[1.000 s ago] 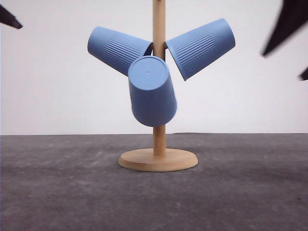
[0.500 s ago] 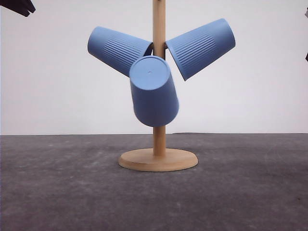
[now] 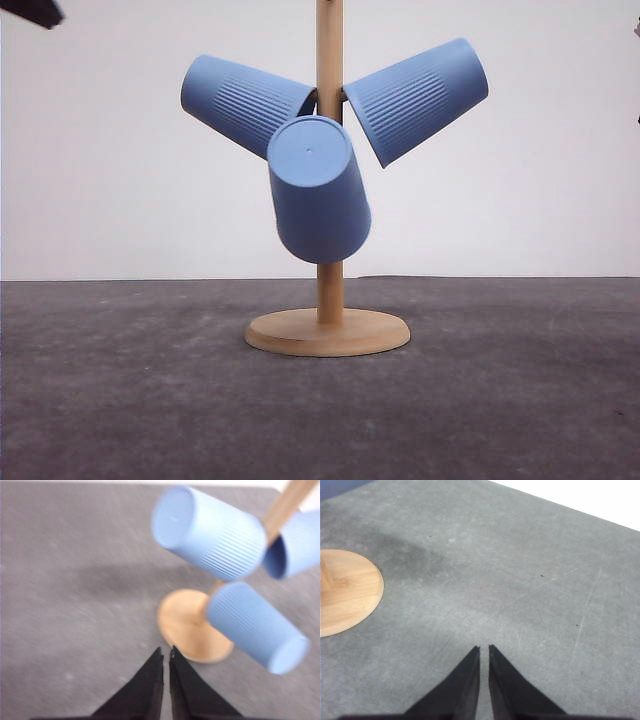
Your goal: Place three cups
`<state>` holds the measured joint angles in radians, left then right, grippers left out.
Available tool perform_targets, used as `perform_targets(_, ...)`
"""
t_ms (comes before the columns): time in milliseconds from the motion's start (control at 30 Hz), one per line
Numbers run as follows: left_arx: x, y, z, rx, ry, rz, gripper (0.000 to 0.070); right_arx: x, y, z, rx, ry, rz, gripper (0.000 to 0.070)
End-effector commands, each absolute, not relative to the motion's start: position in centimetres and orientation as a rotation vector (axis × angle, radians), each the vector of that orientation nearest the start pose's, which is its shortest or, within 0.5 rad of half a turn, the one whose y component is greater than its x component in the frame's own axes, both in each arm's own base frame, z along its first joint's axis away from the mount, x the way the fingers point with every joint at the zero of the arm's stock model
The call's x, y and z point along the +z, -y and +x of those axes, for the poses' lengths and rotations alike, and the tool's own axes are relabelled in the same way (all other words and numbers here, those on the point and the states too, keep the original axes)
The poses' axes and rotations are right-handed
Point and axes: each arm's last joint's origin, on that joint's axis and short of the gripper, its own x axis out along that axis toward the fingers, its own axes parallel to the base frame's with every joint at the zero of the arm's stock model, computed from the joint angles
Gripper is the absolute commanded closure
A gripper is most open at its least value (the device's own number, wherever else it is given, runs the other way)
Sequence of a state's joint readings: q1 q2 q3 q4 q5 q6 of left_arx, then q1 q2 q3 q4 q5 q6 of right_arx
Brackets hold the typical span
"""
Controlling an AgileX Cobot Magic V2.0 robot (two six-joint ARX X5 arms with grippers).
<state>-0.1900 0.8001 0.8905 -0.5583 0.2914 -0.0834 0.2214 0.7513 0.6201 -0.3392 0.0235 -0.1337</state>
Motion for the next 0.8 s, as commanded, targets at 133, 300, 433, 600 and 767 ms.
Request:
perform_targets(133,24.9,2.1,12.5,-0.315,-0.232,-0.038,0.0700,27.1,-3.6,16.1,0.226,-0.438,-0.194,0.0670)
perform_targets(300,20.1,1.0,10.2,-0.110,-0.081,-0.043,0.0700,27.1,-3.6,16.1,0.226,-0.438,-0.194,0.0670)
perform_targets(433,17.7,0.5,9.6,-0.042,-0.063,-0.044,0.0700,27.1,-3.6,16.1,0.226,-0.438,-0.194,0.0670)
perform_targets(600,15.9,0.2,9.7,-0.016,-0.076,-0.043,0.0700,27.1,-3.6,16.1,0.226,-0.438,-0.194,0.0670)
perform_targets(767,15.7,0.2,9.7,-0.015,-0.102,-0.038,0.0700,27.1,-3.6,16.1,0.226,-0.438,-0.194,0.0670)
